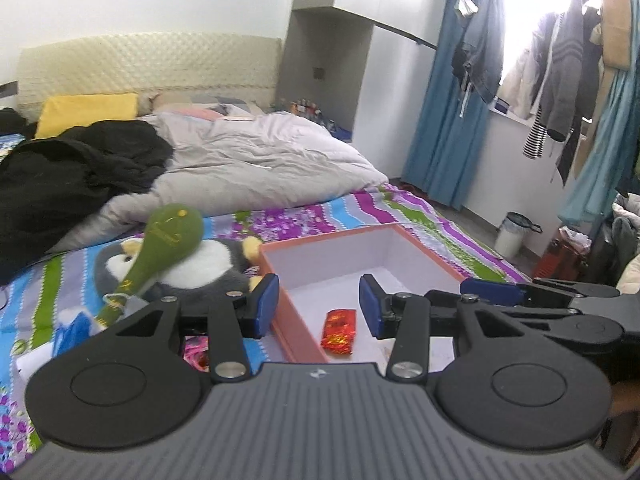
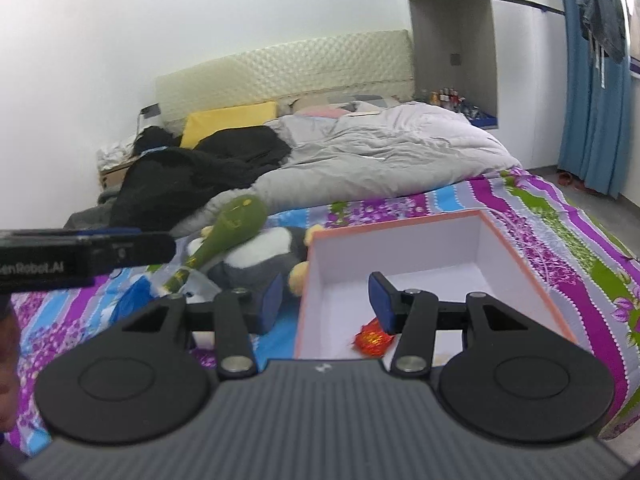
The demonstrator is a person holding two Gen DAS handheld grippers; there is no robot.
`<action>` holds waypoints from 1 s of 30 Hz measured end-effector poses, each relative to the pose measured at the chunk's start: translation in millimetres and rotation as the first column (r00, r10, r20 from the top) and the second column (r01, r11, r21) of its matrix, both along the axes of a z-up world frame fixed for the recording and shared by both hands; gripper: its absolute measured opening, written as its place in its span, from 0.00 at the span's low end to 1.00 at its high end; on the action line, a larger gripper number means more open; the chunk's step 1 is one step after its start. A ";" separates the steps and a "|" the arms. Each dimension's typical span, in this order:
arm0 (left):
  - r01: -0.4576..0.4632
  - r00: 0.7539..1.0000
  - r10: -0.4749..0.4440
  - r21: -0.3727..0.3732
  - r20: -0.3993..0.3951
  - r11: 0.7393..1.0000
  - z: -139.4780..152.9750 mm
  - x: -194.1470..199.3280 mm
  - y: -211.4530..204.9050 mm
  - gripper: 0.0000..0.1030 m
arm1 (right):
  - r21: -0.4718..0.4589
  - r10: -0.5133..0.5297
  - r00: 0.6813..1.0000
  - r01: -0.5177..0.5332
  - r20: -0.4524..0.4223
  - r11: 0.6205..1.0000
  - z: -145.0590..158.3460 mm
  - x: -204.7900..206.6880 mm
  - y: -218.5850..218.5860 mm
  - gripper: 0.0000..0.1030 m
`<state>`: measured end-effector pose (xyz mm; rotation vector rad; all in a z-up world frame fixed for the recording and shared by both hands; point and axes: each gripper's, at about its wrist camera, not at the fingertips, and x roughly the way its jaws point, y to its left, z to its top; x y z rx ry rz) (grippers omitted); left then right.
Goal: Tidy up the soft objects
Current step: 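Withdraw both tools from the box back toward the toy pile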
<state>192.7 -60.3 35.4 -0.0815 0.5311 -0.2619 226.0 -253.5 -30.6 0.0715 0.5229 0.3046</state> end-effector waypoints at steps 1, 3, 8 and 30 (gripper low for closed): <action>-0.008 1.000 0.008 0.003 0.003 1.000 -2.6 -6.1 4.9 0.49 | -0.006 0.012 1.000 -0.012 0.006 1.000 -1.4 -4.1 4.5 0.49; -0.025 1.000 0.025 -0.001 -0.001 1.000 -8.6 -14.8 11.7 0.49 | -0.015 0.036 0.999 -0.035 0.015 0.999 -4.2 -11.2 12.8 0.49; -0.081 0.996 0.080 -0.039 -0.034 0.996 -29.5 -29.9 36.5 0.49 | -0.017 0.074 0.997 -0.074 0.012 0.997 -14.8 -22.2 34.3 0.49; -0.329 0.937 0.311 -0.101 -0.163 0.939 -122.1 -65.2 120.5 0.49 | 0.009 0.183 0.970 -0.184 -0.161 0.983 -87.7 -47.8 106.6 0.49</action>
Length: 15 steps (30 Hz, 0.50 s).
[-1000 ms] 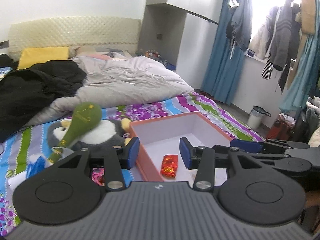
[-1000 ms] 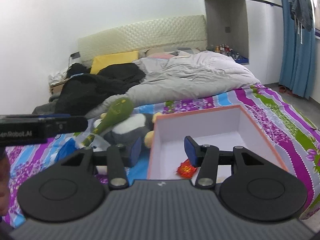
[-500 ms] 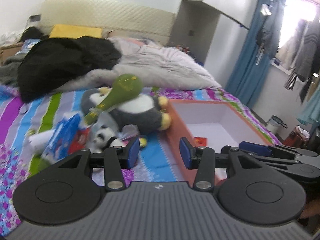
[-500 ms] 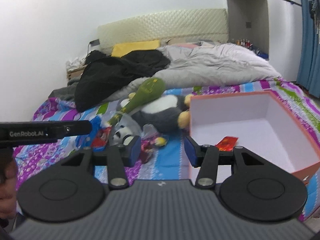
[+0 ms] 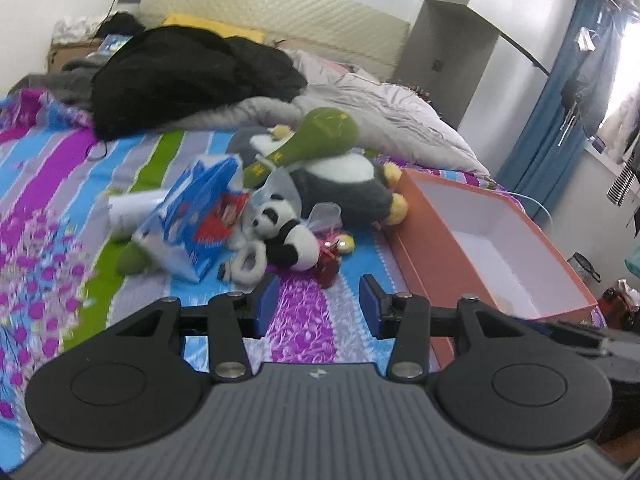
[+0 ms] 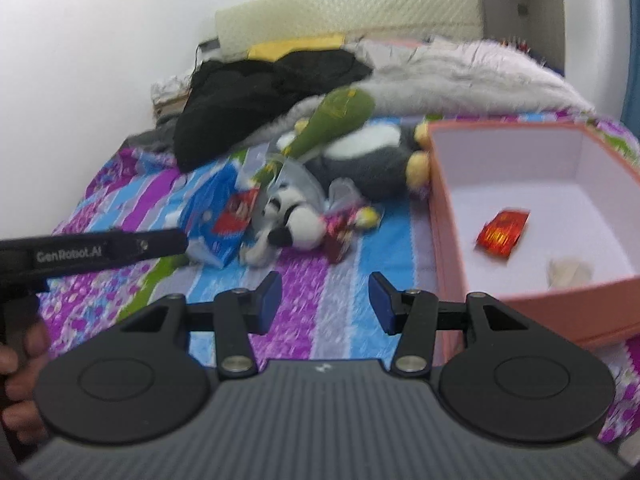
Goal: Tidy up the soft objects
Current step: 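Withdraw both tools from the box back toward the toy pile, then grasp the blue cartoon snack bag with left tool while right tool grasps the panda plush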
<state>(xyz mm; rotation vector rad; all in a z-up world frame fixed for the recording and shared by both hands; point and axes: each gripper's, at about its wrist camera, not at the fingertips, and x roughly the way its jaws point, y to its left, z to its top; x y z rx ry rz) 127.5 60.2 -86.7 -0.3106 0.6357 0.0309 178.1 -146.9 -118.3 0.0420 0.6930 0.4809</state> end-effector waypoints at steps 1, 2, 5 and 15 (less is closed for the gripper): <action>-0.005 1.000 0.005 0.002 0.001 1.000 -1.7 -1.9 0.7 0.49 | 0.001 0.011 1.000 -0.011 -0.009 1.000 -2.6 -1.7 2.4 0.49; -0.012 1.000 0.012 0.004 0.002 1.000 -4.6 -2.6 1.7 0.49 | -0.002 0.025 1.000 -0.025 -0.011 1.000 -5.0 -4.1 5.6 0.49; -0.036 0.999 0.036 -0.011 0.000 0.999 -16.2 0.8 6.4 0.49 | -0.023 0.047 0.999 -0.047 -0.006 0.999 -10.3 -6.9 13.9 0.49; -0.136 0.989 0.135 -0.016 -0.057 0.991 -50.8 19.1 32.6 0.49 | -0.023 0.041 0.999 -0.041 -0.026 0.999 -26.9 20.2 29.4 0.49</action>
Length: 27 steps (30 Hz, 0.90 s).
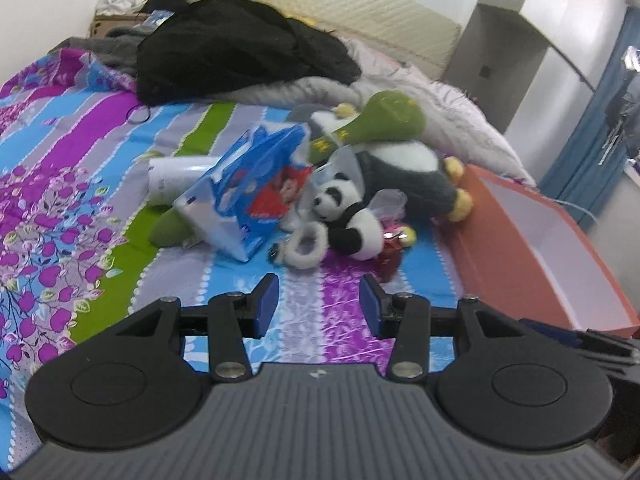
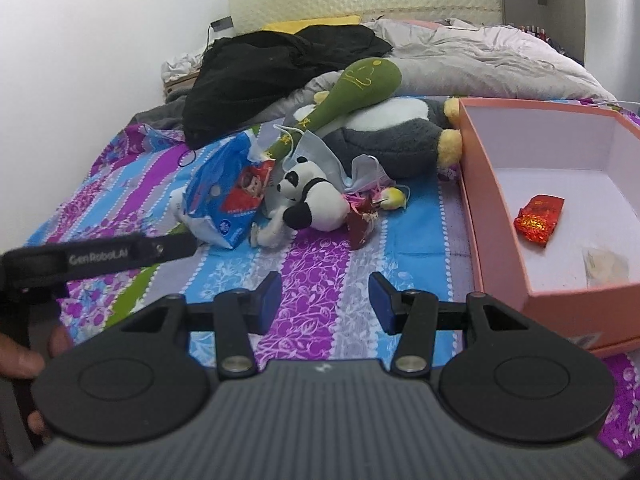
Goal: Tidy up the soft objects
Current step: 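Grasp the blue cartoon snack bag with left tool while right tool grasps the panda plush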
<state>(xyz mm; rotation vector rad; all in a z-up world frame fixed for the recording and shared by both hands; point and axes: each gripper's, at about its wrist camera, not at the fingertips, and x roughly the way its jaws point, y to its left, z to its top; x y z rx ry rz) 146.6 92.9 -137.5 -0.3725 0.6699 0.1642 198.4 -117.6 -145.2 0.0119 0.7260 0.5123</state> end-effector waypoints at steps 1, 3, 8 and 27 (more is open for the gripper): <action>-0.005 1.000 0.005 -0.002 -0.008 1.000 -4.2 2.6 2.3 0.51 | -0.005 -0.001 1.000 0.001 -0.006 1.000 -2.9 5.4 2.6 0.49; -0.018 0.999 0.018 -0.005 -0.027 1.000 -12.2 8.5 7.6 0.53 | -0.012 -0.004 1.000 0.004 -0.013 1.000 -8.2 15.1 7.6 0.49; -0.051 0.997 0.050 -0.011 -0.058 0.999 -27.1 24.7 23.0 0.53 | -0.015 -0.002 1.000 0.002 -0.024 1.000 -18.0 39.3 19.4 0.49; -0.213 0.973 0.210 -0.017 -0.100 0.977 -75.1 97.4 81.7 0.56 | -0.026 0.079 0.997 -0.080 -0.015 0.996 -54.3 150.6 81.5 0.49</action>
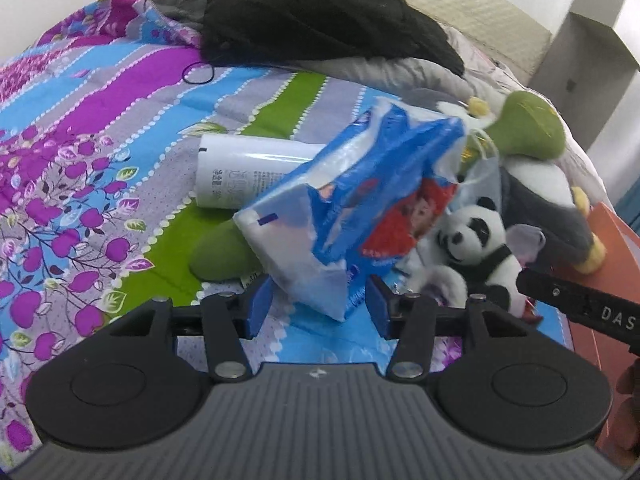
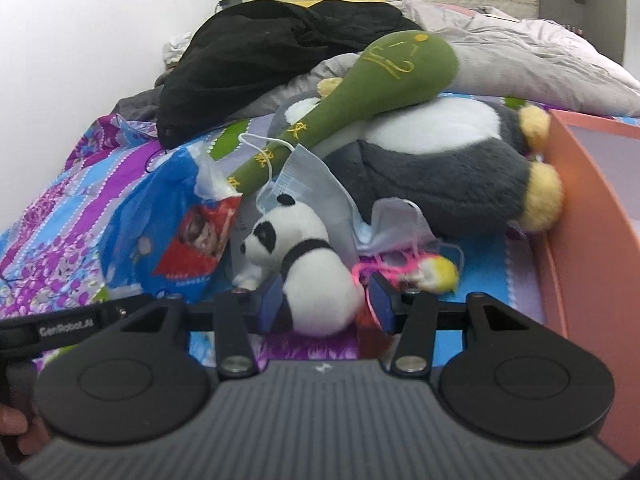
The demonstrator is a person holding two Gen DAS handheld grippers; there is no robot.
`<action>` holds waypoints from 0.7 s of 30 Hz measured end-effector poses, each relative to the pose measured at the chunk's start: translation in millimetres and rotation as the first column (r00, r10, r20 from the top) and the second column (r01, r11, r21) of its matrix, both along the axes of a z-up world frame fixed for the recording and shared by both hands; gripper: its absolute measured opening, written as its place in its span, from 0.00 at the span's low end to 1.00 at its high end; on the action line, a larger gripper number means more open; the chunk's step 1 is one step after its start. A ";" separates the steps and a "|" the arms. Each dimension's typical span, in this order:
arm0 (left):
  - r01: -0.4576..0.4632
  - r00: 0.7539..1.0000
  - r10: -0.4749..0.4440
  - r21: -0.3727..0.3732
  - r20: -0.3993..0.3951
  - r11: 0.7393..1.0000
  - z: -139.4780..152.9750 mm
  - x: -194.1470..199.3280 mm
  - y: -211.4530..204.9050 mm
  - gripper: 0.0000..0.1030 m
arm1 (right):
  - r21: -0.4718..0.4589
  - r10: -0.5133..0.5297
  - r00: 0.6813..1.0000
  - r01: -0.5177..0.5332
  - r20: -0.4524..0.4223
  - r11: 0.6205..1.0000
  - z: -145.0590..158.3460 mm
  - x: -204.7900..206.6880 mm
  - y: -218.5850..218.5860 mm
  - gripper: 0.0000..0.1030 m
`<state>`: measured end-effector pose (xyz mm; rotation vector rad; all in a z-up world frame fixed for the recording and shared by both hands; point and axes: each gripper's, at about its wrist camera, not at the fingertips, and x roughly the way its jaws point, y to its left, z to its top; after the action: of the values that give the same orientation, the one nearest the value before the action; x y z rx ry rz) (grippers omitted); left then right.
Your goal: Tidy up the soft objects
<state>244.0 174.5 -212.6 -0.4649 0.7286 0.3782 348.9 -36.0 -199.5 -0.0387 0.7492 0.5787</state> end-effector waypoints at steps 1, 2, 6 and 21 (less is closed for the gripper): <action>-0.007 1.000 0.007 -0.009 0.005 1.000 -2.8 1.1 2.6 0.56 | 0.000 0.006 1.000 -0.006 -0.004 1.000 -2.0 4.4 3.5 0.49; -0.011 1.000 0.011 -0.018 0.012 1.000 -5.8 2.4 5.2 0.56 | 0.001 0.014 1.000 -0.014 -0.008 1.000 -4.3 9.6 7.2 0.49; -0.023 1.000 0.023 -0.029 0.009 0.999 -15.6 7.6 12.9 0.55 | -0.021 0.023 1.000 -0.024 -0.020 0.999 -15.2 24.3 21.4 0.49; -0.034 0.999 0.037 -0.077 0.035 0.996 -10.7 -2.4 11.9 0.32 | -0.067 0.075 0.997 -0.074 0.013 0.995 -11.1 11.2 28.5 0.45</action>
<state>241.6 186.4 -223.3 -0.5559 0.7022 0.3755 360.2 -7.6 -210.6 -0.1324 0.7541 0.6236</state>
